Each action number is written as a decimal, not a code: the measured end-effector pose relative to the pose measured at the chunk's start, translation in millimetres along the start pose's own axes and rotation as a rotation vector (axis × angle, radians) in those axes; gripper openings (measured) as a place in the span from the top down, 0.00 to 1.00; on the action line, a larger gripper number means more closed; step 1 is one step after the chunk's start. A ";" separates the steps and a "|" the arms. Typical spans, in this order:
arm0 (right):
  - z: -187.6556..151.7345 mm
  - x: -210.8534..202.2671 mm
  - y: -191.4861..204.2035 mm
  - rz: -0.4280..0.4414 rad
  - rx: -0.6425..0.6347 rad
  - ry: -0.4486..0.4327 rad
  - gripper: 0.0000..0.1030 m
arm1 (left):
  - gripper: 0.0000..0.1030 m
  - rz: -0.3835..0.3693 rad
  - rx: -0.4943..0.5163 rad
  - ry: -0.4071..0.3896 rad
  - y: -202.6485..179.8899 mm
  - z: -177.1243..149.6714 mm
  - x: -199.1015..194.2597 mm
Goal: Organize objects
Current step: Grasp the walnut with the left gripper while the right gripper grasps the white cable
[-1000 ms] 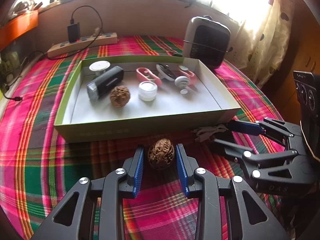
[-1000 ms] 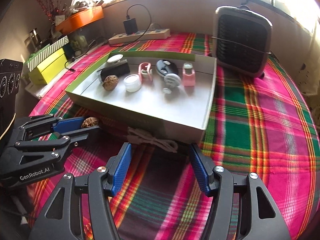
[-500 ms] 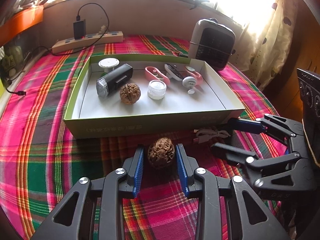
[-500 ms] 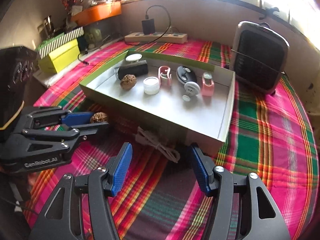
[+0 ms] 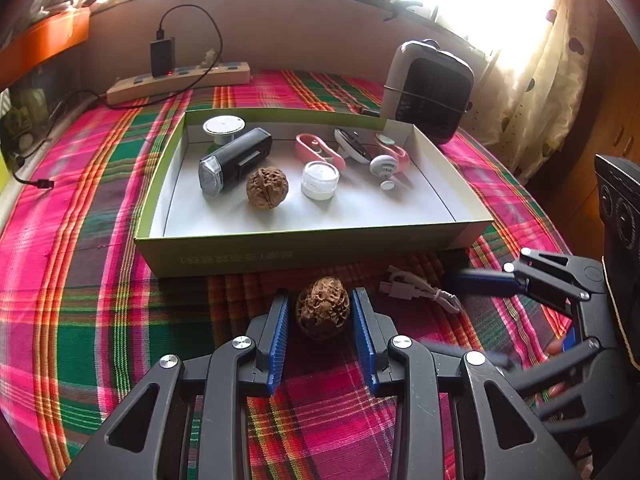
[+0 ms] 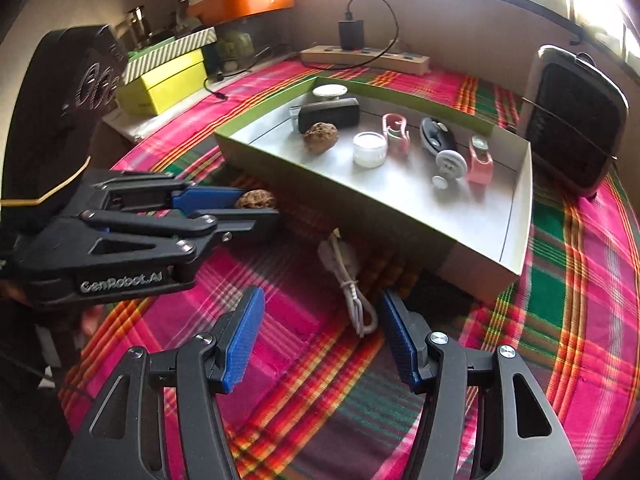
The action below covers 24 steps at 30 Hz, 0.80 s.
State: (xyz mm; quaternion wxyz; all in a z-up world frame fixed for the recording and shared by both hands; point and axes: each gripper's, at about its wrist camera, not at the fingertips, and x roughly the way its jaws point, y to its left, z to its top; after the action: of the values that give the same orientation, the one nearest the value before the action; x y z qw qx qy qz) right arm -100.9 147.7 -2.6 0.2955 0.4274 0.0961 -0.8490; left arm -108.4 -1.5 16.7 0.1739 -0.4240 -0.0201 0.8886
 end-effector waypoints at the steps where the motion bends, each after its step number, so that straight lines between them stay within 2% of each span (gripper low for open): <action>1: 1.1 1.3 -0.4 -0.021 0.006 -0.002 0.42 | 0.72 0.000 0.000 0.000 0.7 0.2 0.1; 4: 5.2 5.3 1.6 -0.075 0.008 -0.004 0.42 | 0.72 -0.002 -0.003 0.000 1.4 0.6 0.1; 11: 7.2 8.3 5.4 -0.108 -0.007 -0.007 0.44 | 0.72 -0.001 -0.001 -0.001 1.6 0.5 0.3; 14: 8.1 8.7 5.6 -0.115 -0.012 -0.009 0.52 | 0.72 -0.002 -0.001 -0.002 1.7 0.5 0.3; 16: 8.7 8.7 4.9 -0.122 -0.010 -0.013 0.61 | 0.72 -0.003 -0.001 -0.002 1.8 0.6 0.3; 24: 8.8 9.0 7.1 -0.123 -0.021 -0.016 0.73 | 0.72 -0.002 0.001 -0.003 1.9 1.1 0.4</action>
State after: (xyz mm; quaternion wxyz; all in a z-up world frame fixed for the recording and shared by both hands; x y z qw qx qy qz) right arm -106.8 134.5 -3.5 0.2478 0.4107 0.1286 -0.8680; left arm -110.0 -3.1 16.7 0.1749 -0.4223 -0.0202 0.8892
